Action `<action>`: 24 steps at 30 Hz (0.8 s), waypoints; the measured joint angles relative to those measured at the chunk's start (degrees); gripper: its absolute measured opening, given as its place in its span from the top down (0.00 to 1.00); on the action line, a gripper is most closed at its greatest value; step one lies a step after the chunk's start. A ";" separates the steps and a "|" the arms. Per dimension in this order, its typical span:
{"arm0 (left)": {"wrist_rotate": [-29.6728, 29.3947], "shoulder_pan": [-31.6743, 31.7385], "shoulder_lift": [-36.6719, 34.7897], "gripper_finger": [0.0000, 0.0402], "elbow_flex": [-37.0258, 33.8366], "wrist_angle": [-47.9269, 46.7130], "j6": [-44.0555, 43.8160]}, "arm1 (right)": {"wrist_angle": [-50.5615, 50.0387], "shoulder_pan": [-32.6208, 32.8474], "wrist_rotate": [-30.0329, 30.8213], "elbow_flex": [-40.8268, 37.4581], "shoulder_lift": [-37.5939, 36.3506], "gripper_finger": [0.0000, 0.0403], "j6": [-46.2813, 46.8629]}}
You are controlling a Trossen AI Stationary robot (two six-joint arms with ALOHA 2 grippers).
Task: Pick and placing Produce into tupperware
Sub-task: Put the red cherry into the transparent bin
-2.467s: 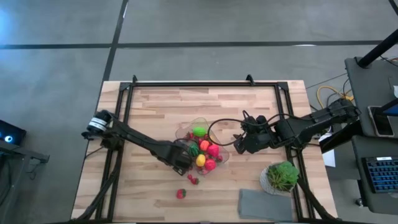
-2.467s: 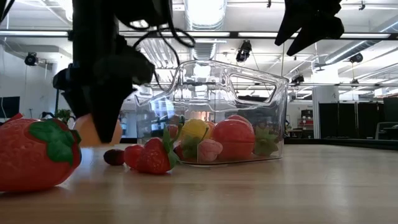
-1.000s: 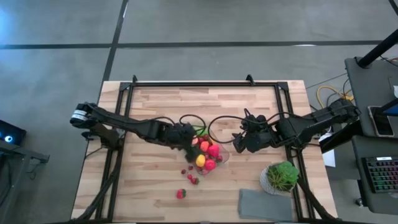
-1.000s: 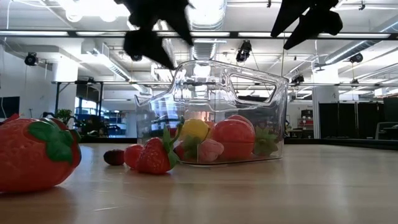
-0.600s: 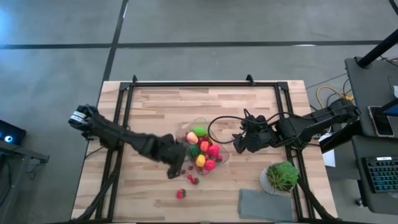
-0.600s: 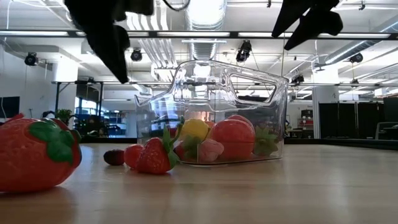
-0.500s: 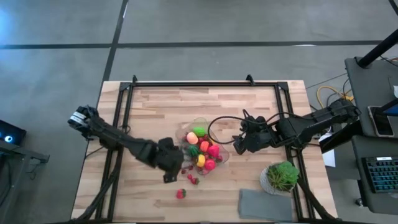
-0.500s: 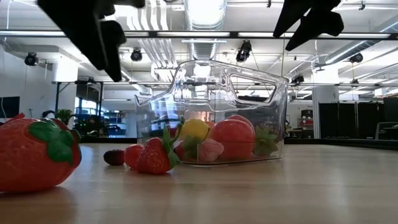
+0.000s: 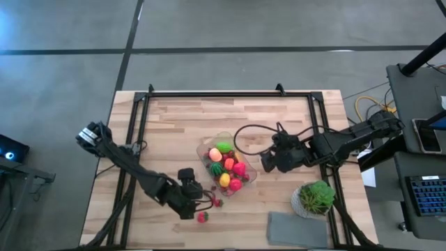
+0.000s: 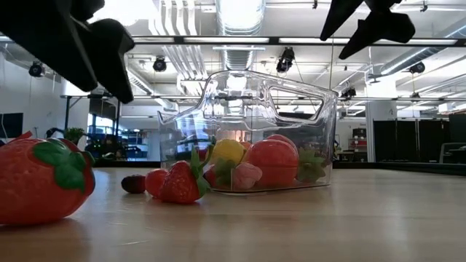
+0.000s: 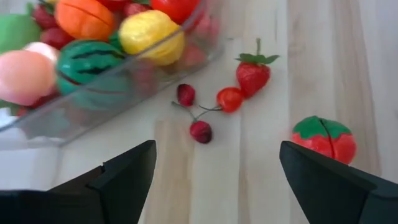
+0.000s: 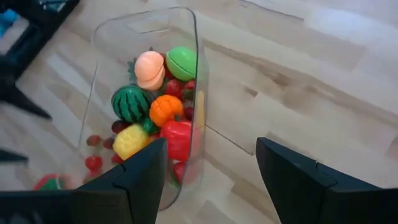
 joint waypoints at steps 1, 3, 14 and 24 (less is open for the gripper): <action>0.06 -0.27 0.25 0.19 -0.78 1.91 0.00 | 0.00 -0.01 0.04 0.00 0.00 0.41 1.10; -0.18 -0.75 0.68 0.19 -2.39 5.38 -0.43 | -0.04 -0.02 0.03 0.00 0.02 0.41 3.41; -2.12 -0.20 1.02 0.19 -6.26 10.52 -8.98 | -1.50 0.21 3.83 6.91 -1.01 0.41 -0.39; -0.36 1.95 8.04 0.19 -7.75 18.96 -8.98 | -27.81 0.23 7.85 12.51 -2.41 0.41 -11.44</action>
